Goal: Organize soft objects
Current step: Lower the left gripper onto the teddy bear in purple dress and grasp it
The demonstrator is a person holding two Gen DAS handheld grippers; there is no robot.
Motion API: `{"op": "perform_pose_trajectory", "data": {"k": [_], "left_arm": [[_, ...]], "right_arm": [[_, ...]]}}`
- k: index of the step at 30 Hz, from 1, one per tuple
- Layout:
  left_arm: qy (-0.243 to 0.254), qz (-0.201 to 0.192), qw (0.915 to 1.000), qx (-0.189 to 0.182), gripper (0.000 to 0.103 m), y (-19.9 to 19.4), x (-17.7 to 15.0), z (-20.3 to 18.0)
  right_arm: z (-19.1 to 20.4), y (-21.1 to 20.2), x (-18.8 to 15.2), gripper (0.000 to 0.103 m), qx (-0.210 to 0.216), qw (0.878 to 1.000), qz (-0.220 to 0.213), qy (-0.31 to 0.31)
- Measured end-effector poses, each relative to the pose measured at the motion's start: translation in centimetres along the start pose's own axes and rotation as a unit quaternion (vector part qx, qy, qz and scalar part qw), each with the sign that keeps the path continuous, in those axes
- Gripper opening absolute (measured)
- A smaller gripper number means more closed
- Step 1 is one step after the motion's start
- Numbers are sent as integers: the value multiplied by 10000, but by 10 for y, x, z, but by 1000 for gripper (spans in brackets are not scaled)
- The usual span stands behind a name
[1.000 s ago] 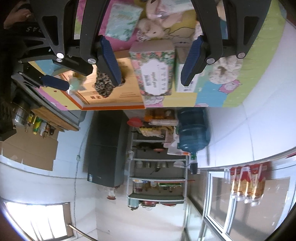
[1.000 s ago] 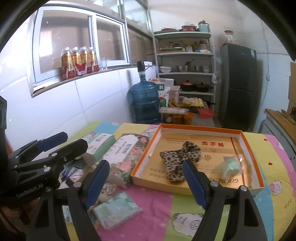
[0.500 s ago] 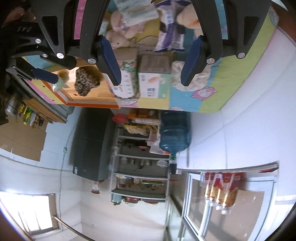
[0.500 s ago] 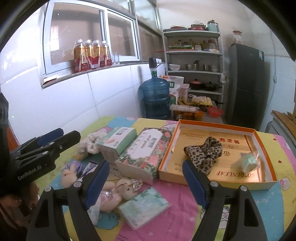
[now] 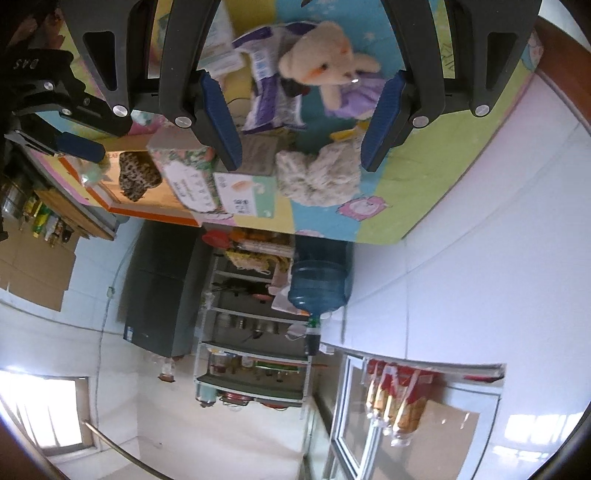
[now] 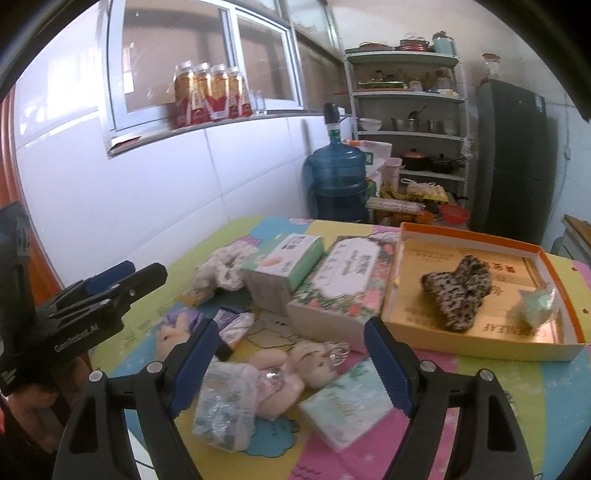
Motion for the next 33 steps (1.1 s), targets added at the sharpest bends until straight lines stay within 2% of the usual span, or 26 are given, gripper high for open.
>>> {"op": "perform_pose_trajectory", "data": {"k": [7, 14, 20, 30, 33], "left_arm": [[-10, 79, 10000, 8, 68, 3, -13, 25], [3, 339, 9993, -135, 68, 13, -32, 41], [-112, 653, 9975, -233, 68, 30, -42, 52], [-294, 894, 9953, -218, 68, 59, -46, 59], [-342, 1033, 9935, -323, 68, 68, -50, 60]], "right_arm": [[26, 14, -16, 81, 196, 9997, 134, -109], [47, 21, -25, 81, 231, 9992, 133, -313], [51, 25, -24, 81, 285, 9990, 160, -314], [48, 29, -21, 81, 270, 9991, 172, -278], [46, 32, -21, 81, 287, 9991, 196, -263]]}}
Point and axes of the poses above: each gripper's, at about its wrist camera, not at the fingertips, and y roughly the way its jaws point, z to its left, x to its top, the point moved 1 cm from there along y, roughly the way its jaws point, and after that the axes turned 5 degrees about -y, right-handed, at the moved point
